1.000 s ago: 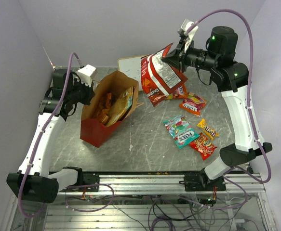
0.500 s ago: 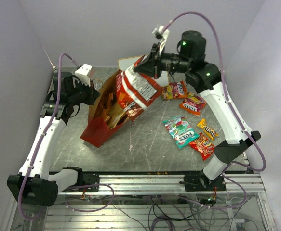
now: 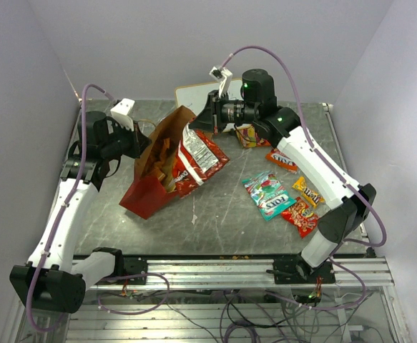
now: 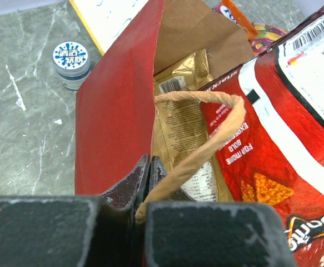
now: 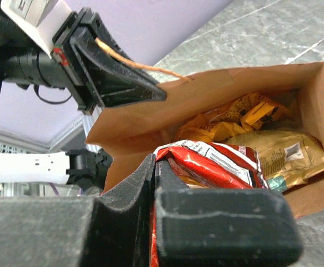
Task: Place the snacks into the paper bag
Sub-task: Place the snack in the paper bag.
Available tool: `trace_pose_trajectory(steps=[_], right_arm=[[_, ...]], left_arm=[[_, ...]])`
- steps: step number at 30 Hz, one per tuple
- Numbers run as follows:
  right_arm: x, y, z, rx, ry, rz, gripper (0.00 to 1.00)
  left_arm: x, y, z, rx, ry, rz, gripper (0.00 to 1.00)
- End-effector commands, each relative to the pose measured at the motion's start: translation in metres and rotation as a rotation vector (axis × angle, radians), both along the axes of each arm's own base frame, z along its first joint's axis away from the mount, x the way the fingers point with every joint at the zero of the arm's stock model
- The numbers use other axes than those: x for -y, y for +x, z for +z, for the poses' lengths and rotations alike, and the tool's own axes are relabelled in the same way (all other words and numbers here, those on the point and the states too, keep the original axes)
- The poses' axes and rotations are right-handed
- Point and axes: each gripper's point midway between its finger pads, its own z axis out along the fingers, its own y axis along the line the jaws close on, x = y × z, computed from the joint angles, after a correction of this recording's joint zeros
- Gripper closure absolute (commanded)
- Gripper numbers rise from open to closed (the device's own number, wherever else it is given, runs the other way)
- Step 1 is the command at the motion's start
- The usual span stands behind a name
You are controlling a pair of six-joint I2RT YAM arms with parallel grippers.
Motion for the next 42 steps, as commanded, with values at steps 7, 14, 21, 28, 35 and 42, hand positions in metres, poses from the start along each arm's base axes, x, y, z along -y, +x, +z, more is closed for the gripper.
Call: trace_pose_trajectory(steps=[7,14,21,28,35,42], right_arm=[[-0.007,0.045,0.030,-0.003,0.081,-0.152,1.00],[-0.003,0.056,0.041,-0.057,0.149,-0.137,1.00],[-0.010,0.058,0.008,-0.163,0.130,-0.195,1.00],[-0.034,0.040,-0.027,-0.244,0.082,-0.203,1.00],[-0.051,0.035,-0.033,-0.273,0.080,-0.193,1.00],[-0.054,0.038,-0.055,-0.317,0.069,-0.212,1.00]], left_arm=[[0.018,-0.009,0.014,0.096,-0.026,-0.130,0.93],[0.019,-0.010,0.013,0.100,-0.024,-0.141,0.93],[0.019,-0.007,0.016,0.101,-0.033,-0.128,0.93],[0.018,-0.004,0.020,0.101,-0.039,-0.115,0.93],[0.018,-0.004,0.019,0.098,-0.041,-0.109,0.93],[0.015,-0.006,0.020,0.107,-0.033,-0.100,0.93]])
